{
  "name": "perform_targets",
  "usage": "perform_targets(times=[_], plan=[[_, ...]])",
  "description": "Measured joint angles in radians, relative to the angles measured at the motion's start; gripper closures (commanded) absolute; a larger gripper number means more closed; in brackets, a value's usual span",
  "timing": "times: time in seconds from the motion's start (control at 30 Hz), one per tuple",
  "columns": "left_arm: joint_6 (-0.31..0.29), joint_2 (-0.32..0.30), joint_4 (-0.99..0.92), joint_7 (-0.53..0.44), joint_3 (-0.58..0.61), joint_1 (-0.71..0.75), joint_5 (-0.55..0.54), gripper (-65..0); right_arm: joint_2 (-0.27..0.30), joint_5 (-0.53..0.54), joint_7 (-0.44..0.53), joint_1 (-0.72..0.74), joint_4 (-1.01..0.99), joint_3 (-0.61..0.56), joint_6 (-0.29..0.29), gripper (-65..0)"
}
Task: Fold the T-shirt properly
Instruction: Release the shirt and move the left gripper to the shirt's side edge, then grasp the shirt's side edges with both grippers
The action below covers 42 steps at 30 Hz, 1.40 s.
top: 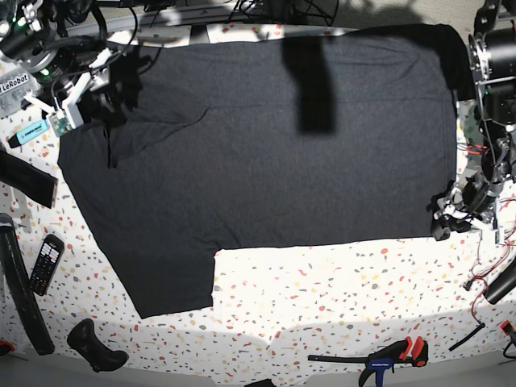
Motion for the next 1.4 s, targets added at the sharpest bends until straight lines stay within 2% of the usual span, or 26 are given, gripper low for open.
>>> perform_targets(times=[0.07,0.13,0.4,0.53,0.77,0.9,0.93,1.0,1.07,1.13,1.27,1.4], plan=[[-0.01,0.0,0.003,0.0,0.0,0.0,0.0,-34.8,0.0,0.0,0.0,0.0,0.0,0.0,0.0,-32.9],[-0.053,0.003,0.013,0.009,0.0,0.003,0.001,-34.3,0.0,0.0,0.0,0.0,0.0,0.0,0.0,-32.9],[-0.063,0.044,0.095,0.051,0.002,0.011,0.05,-34.3,0.0,0.0,0.0,0.0,0.0,0.0,0.0,-32.9],[0.01,0.044,0.099,0.038,0.002,0.012,0.122,-34.3,0.0,0.0,0.0,0.0,0.0,0.0,0.0,-32.9],[0.017,0.044,0.101,0.032,0.002,0.019,0.103,-34.3,0.0,0.0,0.022,0.003,0.0,0.0,0.0,-32.9],[0.018,0.044,0.101,0.016,0.002,0.022,0.103,-33.4,-0.011,0.002,0.011,0.058,0.0,0.0,0.0,-32.9],[0.024,0.044,0.101,0.002,0.002,0.025,0.102,-31.8,-0.017,0.006,0.005,0.082,0.0,0.0,-0.004,-32.9],[0.027,0.044,0.1,0.006,0.002,0.027,0.07,-26.0,-0.042,0.025,-0.037,0.152,-0.001,0.0,-0.06,-32.9],[0.031,0.044,0.099,0.012,0.002,0.029,0.032,-14.7,-0.072,0.022,-0.081,0.245,-0.01,0.001,-0.097,-32.9],[0.031,0.044,0.097,0.018,0.002,0.03,0.007,-1.4,-0.093,0.026,-0.107,0.344,-0.043,0.001,-0.109,-32.9],[0.013,0.043,0.097,0.028,0.002,0.032,-0.01,0.0,-0.119,0.026,-0.139,0.543,-0.175,0.0,-0.112,-32.9],[0.008,0.042,0.097,0.032,0.002,0.032,-0.011,0.0,-0.114,0.007,-0.168,0.732,-0.387,0.001,-0.111,-32.9]])
